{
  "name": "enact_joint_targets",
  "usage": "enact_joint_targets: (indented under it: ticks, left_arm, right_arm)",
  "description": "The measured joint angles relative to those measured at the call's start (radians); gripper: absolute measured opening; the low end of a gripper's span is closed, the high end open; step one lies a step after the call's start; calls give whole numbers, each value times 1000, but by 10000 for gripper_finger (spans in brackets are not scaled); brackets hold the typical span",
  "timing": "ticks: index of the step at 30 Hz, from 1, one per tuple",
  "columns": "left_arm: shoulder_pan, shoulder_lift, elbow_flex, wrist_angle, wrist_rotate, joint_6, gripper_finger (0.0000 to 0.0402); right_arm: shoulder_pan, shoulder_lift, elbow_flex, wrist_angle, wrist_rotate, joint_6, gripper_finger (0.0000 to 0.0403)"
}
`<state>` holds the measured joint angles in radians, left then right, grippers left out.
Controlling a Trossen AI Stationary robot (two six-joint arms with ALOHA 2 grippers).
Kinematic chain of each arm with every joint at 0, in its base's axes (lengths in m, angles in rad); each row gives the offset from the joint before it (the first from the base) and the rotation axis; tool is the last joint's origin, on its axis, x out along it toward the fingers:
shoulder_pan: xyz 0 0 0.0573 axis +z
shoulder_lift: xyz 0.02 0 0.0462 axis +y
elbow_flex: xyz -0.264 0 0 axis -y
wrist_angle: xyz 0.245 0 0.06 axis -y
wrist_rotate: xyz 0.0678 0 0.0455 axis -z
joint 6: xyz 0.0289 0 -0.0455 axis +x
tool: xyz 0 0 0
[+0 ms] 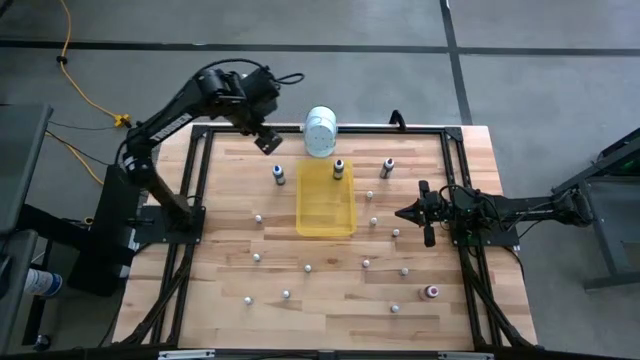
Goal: Pick & Place food coloring
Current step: Put the big blue food coloring bottle in the yellow transparent bin
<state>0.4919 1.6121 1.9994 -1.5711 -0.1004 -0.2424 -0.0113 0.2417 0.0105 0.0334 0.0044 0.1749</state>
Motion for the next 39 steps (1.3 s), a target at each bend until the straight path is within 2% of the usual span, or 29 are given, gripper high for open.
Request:
enact_joint_targets:
  ticks: [6,13,20,25,39]
  left_arm:
    - [42,-65,-134,0,0,29,241]
    - [93,-73,-235,18,16,106,241]
    - [126,-72,-383,168,122,175,241]
    - [132,-44,-484,247,137,222,241]
    - [74,77,-514,328,147,393,241]
  right_arm:
    - [0,0,0,0,0,0,0]
    - [0,0,0,0,0,0,0]
    - [0,0,0,0,0,0,0]
    - [0,0,0,0,0,0,0]
    - [0,0,0,0,0,0,0]
